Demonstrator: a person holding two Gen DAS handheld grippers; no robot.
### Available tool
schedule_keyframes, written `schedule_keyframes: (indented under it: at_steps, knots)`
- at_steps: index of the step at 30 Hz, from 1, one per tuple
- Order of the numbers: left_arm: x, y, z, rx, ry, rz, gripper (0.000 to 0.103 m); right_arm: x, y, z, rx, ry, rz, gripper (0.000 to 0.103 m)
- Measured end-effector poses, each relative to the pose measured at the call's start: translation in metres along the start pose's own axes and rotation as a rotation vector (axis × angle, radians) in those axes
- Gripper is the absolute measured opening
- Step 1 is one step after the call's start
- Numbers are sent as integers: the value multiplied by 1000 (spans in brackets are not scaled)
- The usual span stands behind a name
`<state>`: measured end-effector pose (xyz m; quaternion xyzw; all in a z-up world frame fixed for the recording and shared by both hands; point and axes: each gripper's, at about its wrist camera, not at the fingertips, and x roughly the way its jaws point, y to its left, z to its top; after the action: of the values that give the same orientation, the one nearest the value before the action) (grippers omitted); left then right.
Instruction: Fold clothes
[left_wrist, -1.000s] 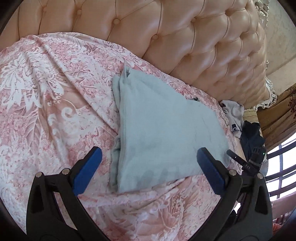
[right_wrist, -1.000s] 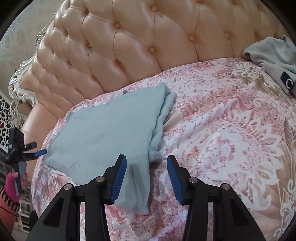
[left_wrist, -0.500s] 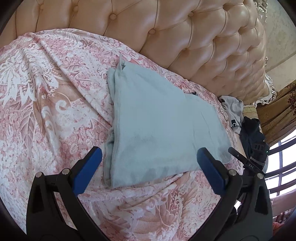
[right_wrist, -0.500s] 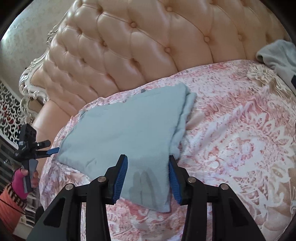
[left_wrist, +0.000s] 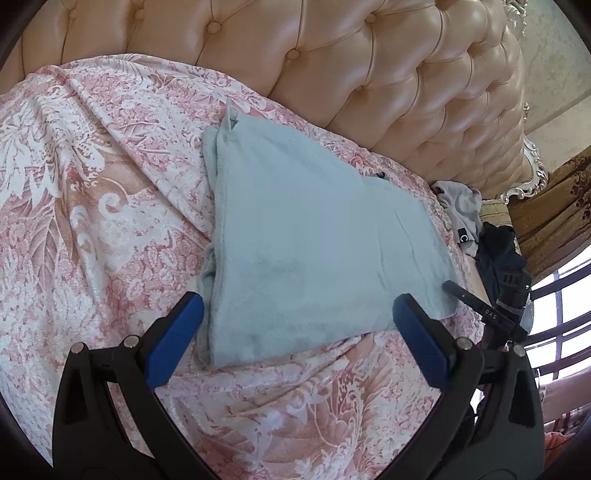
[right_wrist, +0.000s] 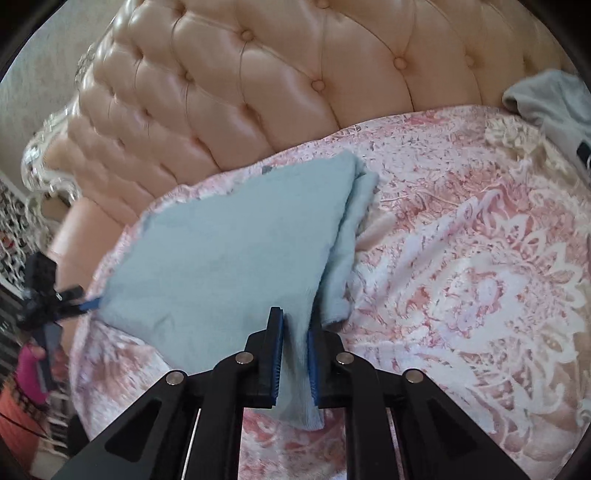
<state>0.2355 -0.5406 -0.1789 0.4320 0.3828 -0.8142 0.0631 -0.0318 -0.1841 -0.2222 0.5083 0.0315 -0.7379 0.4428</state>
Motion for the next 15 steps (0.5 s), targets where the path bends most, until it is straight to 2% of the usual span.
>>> schedule_keyframes:
  at_steps: [5, 7, 9, 11, 13, 15]
  knots:
    - [-2, 3, -3, 7, 13, 17, 103, -11, 9, 1, -69, -58, -66, 14]
    - [-3, 1, -4, 12, 13, 18, 103, -8, 5, 10, -52, -60, -58, 18]
    - [-3, -2, -3, 18, 11, 21, 103, -3, 0, 18, -36, -57, -47, 27]
    - [-2, -4, 0, 18, 9, 20, 103, 2, -7, 27, -9, -56, -40, 61]
    - [2, -5, 5, 13, 7, 14, 103, 2, -13, 32, 17, -70, -43, 71]
    - [8, -5, 9, 11, 9, 17, 103, 3, -18, 34, 38, -76, -26, 71]
